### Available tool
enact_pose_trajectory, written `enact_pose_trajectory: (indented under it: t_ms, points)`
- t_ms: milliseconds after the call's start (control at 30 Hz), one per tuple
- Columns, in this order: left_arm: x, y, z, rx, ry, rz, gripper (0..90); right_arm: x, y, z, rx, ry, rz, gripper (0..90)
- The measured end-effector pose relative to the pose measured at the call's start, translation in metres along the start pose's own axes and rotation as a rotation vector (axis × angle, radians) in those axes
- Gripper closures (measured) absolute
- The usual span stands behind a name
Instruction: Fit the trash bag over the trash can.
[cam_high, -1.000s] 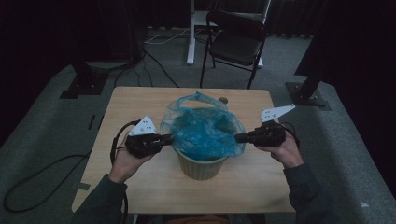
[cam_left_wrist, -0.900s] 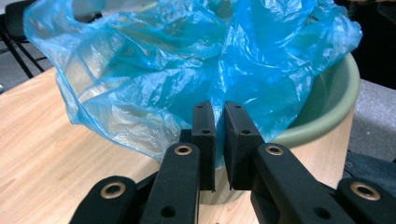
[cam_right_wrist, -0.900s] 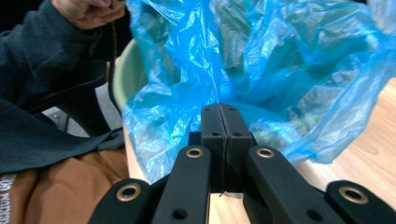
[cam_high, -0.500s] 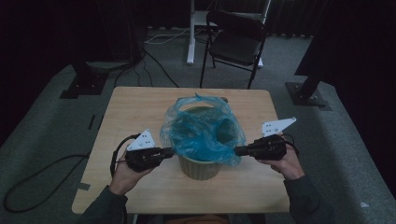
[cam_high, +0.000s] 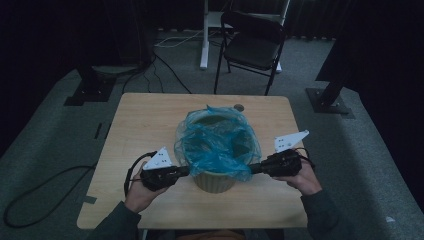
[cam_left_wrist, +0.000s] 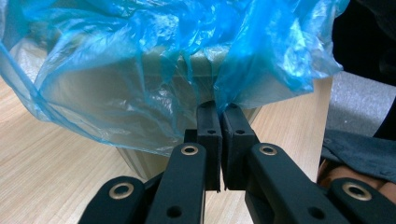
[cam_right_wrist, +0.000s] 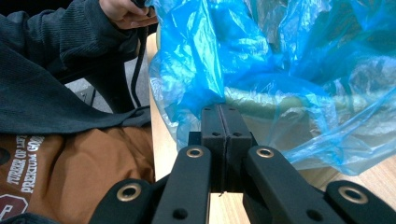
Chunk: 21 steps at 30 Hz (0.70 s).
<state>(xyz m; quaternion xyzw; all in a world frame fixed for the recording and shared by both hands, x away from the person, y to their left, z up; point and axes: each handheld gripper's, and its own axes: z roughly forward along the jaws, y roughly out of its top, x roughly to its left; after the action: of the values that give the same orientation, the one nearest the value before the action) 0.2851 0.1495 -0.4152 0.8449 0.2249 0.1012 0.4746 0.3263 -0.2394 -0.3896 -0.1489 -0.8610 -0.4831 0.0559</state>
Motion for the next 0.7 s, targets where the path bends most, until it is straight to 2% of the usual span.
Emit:
enact_pose_trajectory:
  t_ms: [33, 133, 367, 533, 633, 700]
  points:
    - [-0.001, -0.001, 0.003, 0.018, 0.006, 0.015, 87.9, -0.002, -0.001, 0.000, 0.003, 0.001, 0.006, 90.0]
    - [-0.003, -0.001, 0.006, 0.016, -0.005, 0.017, 88.2, -0.005, -0.004, 0.000, 0.004, -0.005, 0.016, 90.0]
    - [-0.008, 0.000, 0.009, 0.009, -0.025, 0.031, 88.2, -0.012, -0.010, 0.008, 0.056, -0.024, 0.050, 90.0]
    - [-0.011, -0.001, 0.011, 0.014, -0.039, 0.042, 88.1, -0.011, -0.011, 0.014, 0.098, -0.025, 0.043, 90.0]
    - [-0.012, -0.004, 0.017, 0.037, -0.048, 0.058, 88.4, -0.012, -0.012, 0.015, 0.111, -0.035, 0.043, 90.0]
    - [-0.011, -0.005, 0.019, 0.048, -0.045, 0.053, 88.6, -0.013, -0.012, 0.015, 0.114, -0.042, 0.045, 90.0]
